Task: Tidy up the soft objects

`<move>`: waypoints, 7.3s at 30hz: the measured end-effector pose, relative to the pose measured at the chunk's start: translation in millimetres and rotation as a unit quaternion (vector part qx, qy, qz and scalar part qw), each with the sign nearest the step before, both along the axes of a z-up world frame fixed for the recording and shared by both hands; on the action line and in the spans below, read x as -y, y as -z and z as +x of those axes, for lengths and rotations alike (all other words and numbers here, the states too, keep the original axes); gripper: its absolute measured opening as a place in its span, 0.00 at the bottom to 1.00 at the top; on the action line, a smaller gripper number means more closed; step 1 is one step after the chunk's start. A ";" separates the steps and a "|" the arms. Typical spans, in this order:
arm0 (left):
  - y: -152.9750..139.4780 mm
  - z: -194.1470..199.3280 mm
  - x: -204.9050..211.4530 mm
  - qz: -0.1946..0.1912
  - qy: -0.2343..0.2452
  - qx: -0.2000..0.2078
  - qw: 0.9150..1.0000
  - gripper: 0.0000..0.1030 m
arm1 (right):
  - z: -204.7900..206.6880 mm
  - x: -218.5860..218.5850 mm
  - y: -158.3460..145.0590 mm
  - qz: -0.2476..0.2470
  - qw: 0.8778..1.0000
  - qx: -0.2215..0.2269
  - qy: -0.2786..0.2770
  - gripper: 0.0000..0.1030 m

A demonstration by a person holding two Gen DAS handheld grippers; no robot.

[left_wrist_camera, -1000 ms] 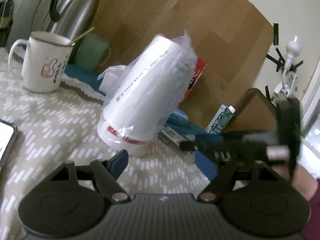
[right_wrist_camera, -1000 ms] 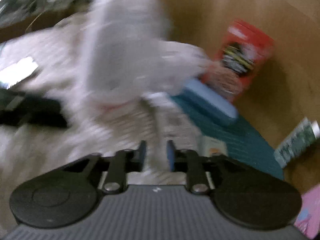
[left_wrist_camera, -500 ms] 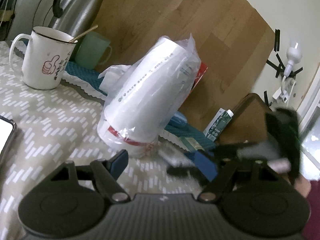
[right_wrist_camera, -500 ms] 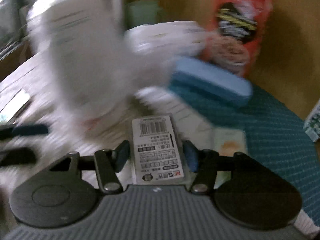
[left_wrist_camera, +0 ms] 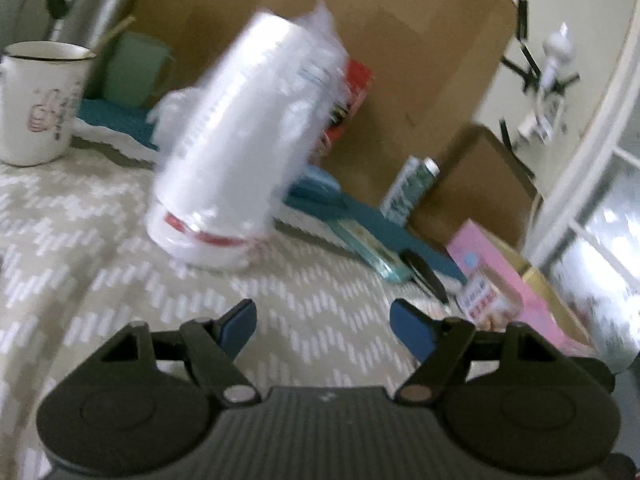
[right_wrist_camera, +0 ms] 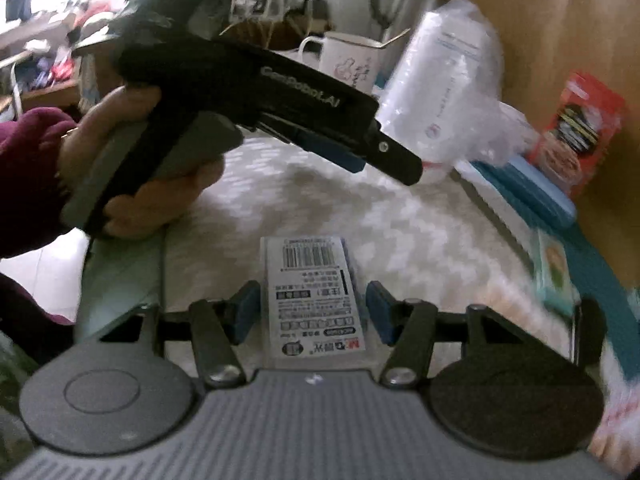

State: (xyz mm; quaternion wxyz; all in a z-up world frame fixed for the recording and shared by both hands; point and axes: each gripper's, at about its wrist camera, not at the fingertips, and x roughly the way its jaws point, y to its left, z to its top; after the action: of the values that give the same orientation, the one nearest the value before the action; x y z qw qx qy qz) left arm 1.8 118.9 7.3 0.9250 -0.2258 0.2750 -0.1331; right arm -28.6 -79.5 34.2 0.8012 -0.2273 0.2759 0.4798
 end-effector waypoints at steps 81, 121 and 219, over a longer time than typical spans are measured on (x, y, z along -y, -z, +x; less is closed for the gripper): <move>-24.5 -2.3 103.6 0.107 0.024 0.002 0.994 0.71 | 4.7 196.3 -56.7 0.222 0.876 0.131 0.408 0.51; 2.5 8.3 38.0 0.076 -0.074 -0.012 0.994 0.72 | 161.7 0.3 -29.7 0.135 0.943 -0.013 0.303 0.43; 3.3 23.7 62.5 0.168 -0.013 -0.019 0.986 1.00 | -10.6 60.7 16.4 0.131 0.967 -0.046 0.213 0.86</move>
State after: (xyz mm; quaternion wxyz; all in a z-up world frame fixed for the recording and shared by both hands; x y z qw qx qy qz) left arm 25.4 56.4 4.1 0.9461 -0.0735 0.3080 -0.0685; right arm -39.2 -140.2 17.8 0.8944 -0.0339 0.2889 0.3397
